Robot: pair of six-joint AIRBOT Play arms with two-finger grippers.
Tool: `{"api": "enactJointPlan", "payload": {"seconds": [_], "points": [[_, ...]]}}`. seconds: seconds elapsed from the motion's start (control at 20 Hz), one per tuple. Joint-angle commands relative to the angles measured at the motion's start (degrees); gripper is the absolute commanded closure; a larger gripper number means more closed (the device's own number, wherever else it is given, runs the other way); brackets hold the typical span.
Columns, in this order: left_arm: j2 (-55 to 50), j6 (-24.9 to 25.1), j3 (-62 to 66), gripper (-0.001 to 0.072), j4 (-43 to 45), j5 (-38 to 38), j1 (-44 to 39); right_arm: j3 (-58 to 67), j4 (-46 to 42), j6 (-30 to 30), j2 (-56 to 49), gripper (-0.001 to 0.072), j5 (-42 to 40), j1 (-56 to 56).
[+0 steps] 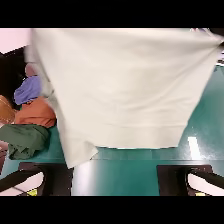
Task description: Fold the shirts.
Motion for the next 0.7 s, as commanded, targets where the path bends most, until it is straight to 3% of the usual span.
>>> {"api": "enactJointPlan", "payload": {"seconds": [0.0, 0.2, 0.25, 0.3, 0.35, 0.5, 0.65], "points": [[-12.02, -0.02, -6.08, 0.0681, -0.5, -0.59, -0.04, -6.16, -0.15, 0.07, -10.64, 0.0696, -1.86, -0.22], [-22.12, -0.17, -7.67, 0.0678, -0.48, 1.68, 0.13, -6.86, -0.07, 0.07, -18.62, 0.0693, -7.13, -0.22], [-22.84, -0.48, -7.69, 0.0551, -0.24, 1.62, 0.15, -5.4, 0.61, 0.04, -20.09, 0.067, -6.34, -0.22], [-22.93, -0.48, -7.67, 0.0271, -0.09, 1.46, 0.15, -3.43, 1.9, 0.02, -21.27, 0.0499, -5.4, -0.68], [-22.64, -0.52, -7.61, 0.0163, -0.02, 0.92, 0.24, -1.62, 3.3, -0.11, -21.84, 0.0404, -4.46, -1.07], [-19.98, -1.36, -7.8, 0.0169, 0.85, -6.86, 2.58, 0.61, 10.32, -1.14, -20.74, 0.0403, -0.11, -3.96], [-13.99, -2.69, -14.29, 0.017, 3.69, -11.65, 5.25, -6.54, 17.31, -2.27, -14.73, 0.0403, 1.73, -8.35]]}}
